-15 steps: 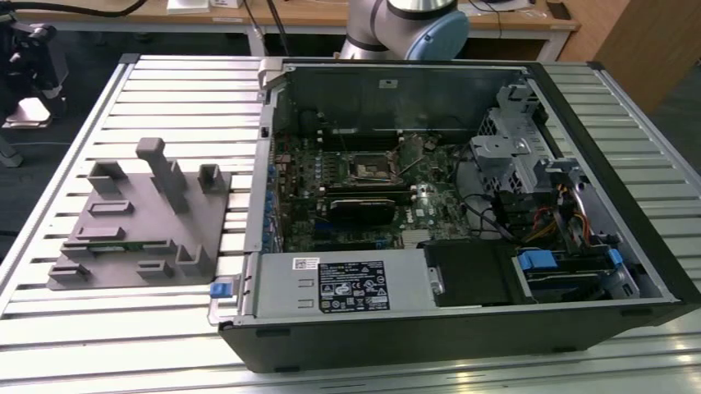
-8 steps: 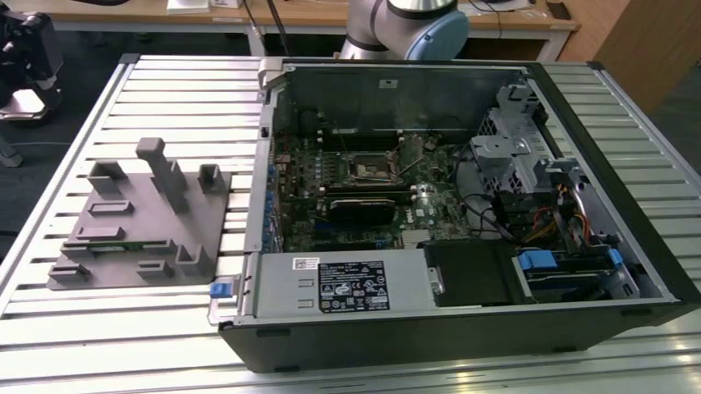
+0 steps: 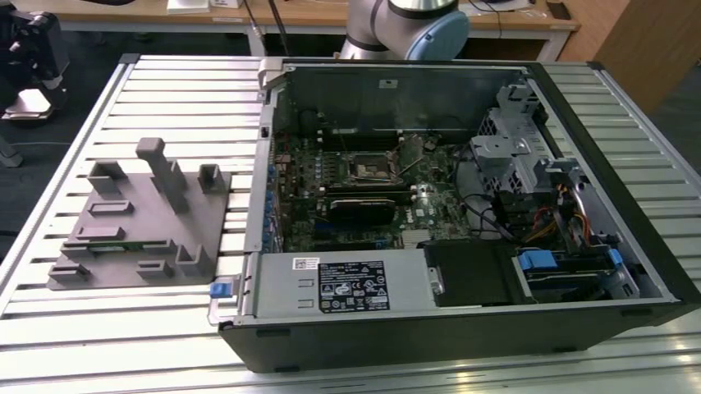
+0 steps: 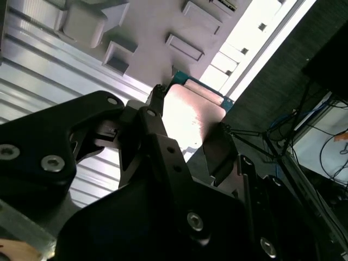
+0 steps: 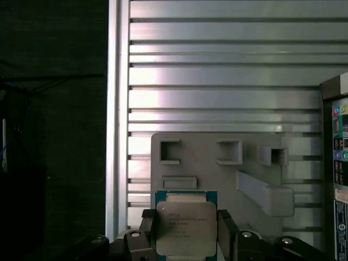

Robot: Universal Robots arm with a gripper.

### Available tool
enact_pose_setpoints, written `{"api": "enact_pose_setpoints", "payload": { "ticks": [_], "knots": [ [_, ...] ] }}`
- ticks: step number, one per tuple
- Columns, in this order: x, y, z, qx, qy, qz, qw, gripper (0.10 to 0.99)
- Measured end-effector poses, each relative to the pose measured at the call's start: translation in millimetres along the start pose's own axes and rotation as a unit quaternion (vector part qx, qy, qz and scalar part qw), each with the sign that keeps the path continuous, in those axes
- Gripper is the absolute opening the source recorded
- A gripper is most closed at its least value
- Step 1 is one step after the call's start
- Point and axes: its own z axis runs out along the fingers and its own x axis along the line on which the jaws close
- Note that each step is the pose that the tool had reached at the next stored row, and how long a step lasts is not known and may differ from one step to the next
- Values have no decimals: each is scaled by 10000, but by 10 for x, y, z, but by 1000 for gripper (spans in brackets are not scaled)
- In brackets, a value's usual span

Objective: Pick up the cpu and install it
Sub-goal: 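Pick up the cpu and move it towards the insertion slot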

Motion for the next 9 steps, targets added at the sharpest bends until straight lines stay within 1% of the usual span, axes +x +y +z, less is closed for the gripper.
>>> {"api": "enact_pose_setpoints", "payload": {
  "ticks": [3, 7, 9],
  "knots": [
    [-17, 0, -1, -5, 0, -1, 10000, 541],
    [-78, 1, -3, -8, 0, -1, 10000, 541],
    [-93, 2, -14, -8, 2, -1, 10000, 541]
  ]
}}
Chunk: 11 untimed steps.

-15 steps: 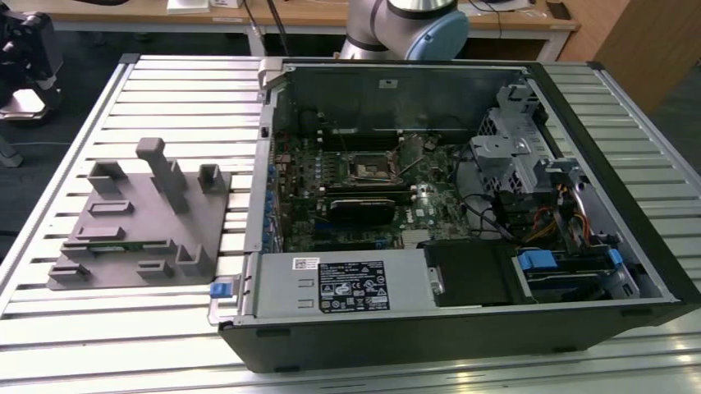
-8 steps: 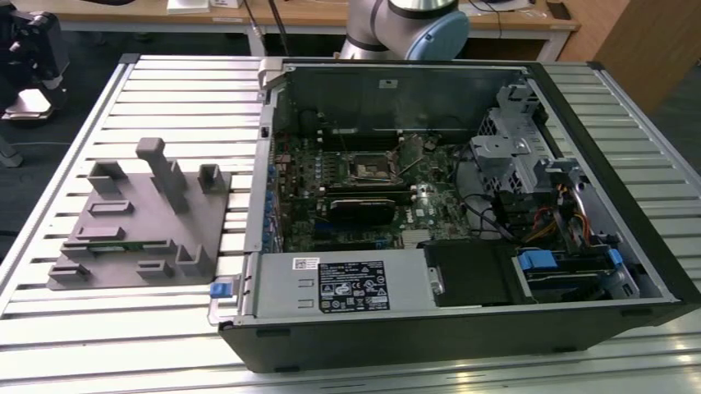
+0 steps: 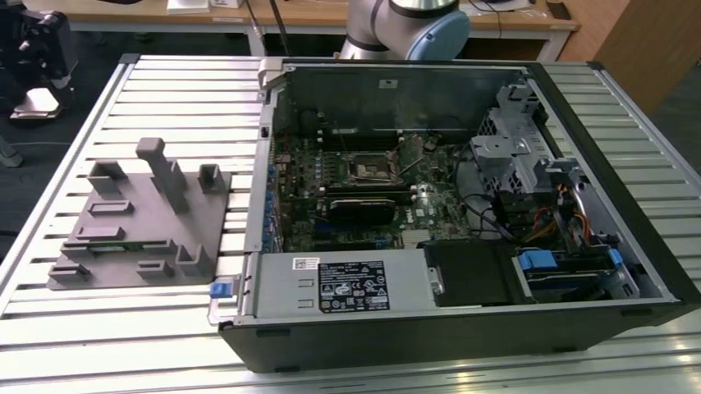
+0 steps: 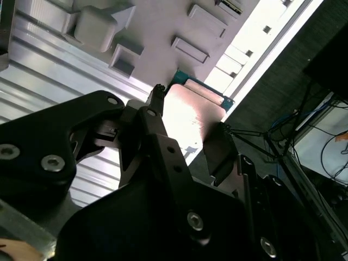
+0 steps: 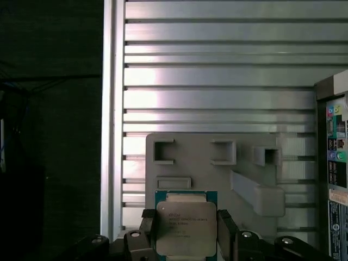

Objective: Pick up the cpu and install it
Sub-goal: 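Pick up the cpu and move it towards the insertion slot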

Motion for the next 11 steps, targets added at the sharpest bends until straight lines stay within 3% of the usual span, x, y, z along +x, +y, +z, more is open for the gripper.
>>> {"api": "enact_pose_setpoints", "payload": {
  "ticks": [5, 11],
  "knots": [
    [-36, 2, -37, -4, -1, 0, 10000, 541],
    [-134, 4, -42, -22, -1, -1, 10000, 541]
  ]
}}
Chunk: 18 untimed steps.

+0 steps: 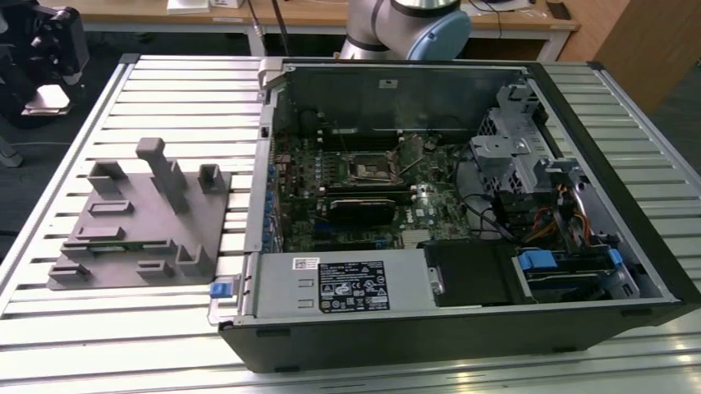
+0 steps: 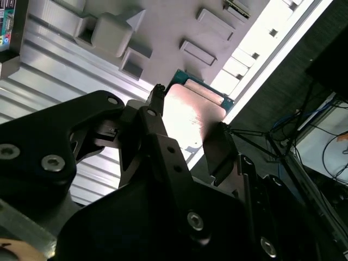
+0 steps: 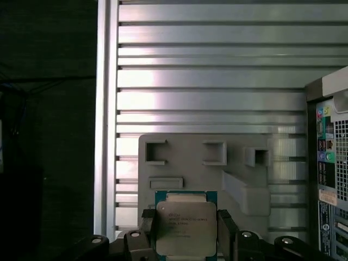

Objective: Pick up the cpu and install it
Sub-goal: 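Pick up the cpu and move it towards the insertion slot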

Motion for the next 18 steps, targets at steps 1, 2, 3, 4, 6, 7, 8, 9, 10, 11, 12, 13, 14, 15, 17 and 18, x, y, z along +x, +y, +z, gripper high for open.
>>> {"api": "enact_pose_setpoints", "payload": {
  "ticks": [1, 2, 3, 4, 6, 7, 8, 9, 10, 11, 12, 13, 14, 15, 17, 18],
  "knots": [
    [-11, 0, 0, -1, 0, 0, 10000, 541],
    [-22, 0, -1, -2, 0, 0, 10000, 541],
    [-34, 0, 0, -3, 0, 0, 10000, 541],
    [-45, 1, -1, -3, 0, 0, 10000, 541],
    [-69, 1, -1, -3, 0, 0, 10000, 541],
    [-79, 1, -1, -3, 1, 0, 10000, 541],
    [-89, 1, -2, -3, 0, 0, 10000, 541],
    [-99, 1, -2, -3, 1, 0, 10000, 541],
    [-108, 2, -2, -3, 0, 0, 10000, 541],
    [-117, 2, -2, -3, 0, 0, 10000, 541],
    [-126, 2, -2, -3, 0, 0, 10000, 541],
    [-136, 2, -2, -3, 0, 0, 10000, 541],
    [-146, 2, -2, -3, 0, 0, 10000, 541],
    [-156, 2, -2, -3, 0, 0, 10000, 541],
    [-171, 3, -3, -3, 0, 0, 10000, 541],
    [-179, 3, -2, -3, 0, 0, 10000, 541]
  ]
}}
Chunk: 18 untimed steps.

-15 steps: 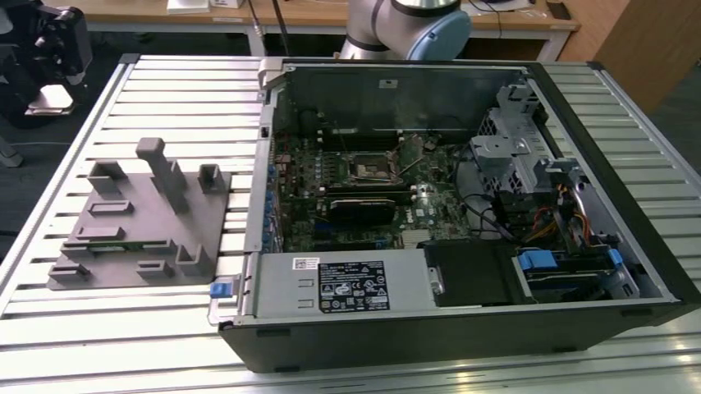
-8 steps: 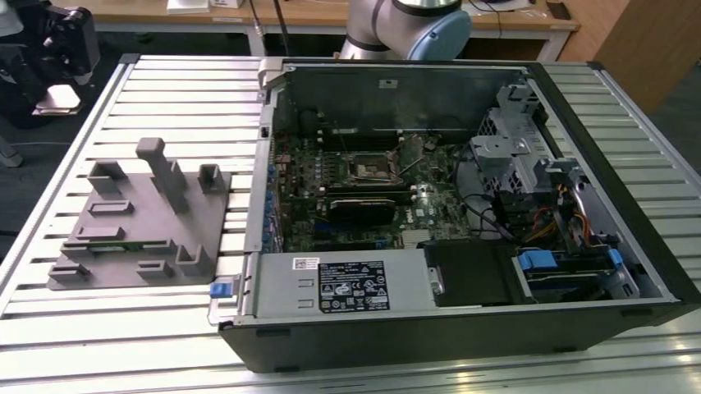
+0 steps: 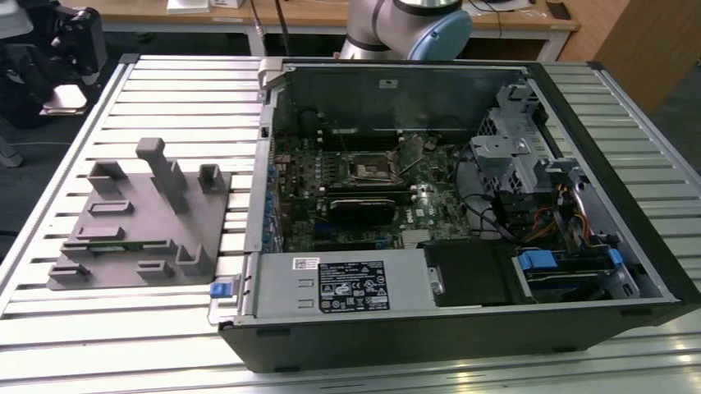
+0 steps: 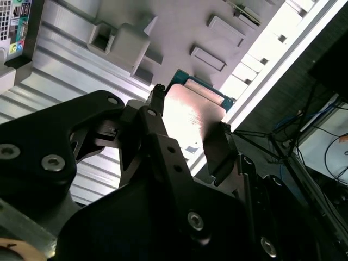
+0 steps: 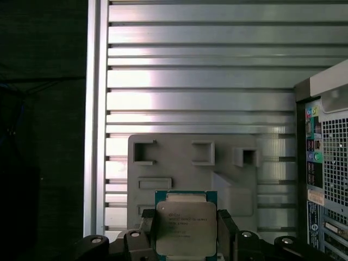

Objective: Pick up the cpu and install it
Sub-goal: 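Pick up the cpu and move it towards the insertion slot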

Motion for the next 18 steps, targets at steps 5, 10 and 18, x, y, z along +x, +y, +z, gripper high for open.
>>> {"api": "enact_pose_setpoints", "payload": {
  "ticks": [5, 10, 18],
  "knots": [
    [-39, 0, -1, 0, 0, 0, 10000, 541],
    [-86, 1, -2, 0, 0, 0, 10000, 541],
    [-149, 2, -2, 0, 0, 0, 10000, 541]
  ]
}}
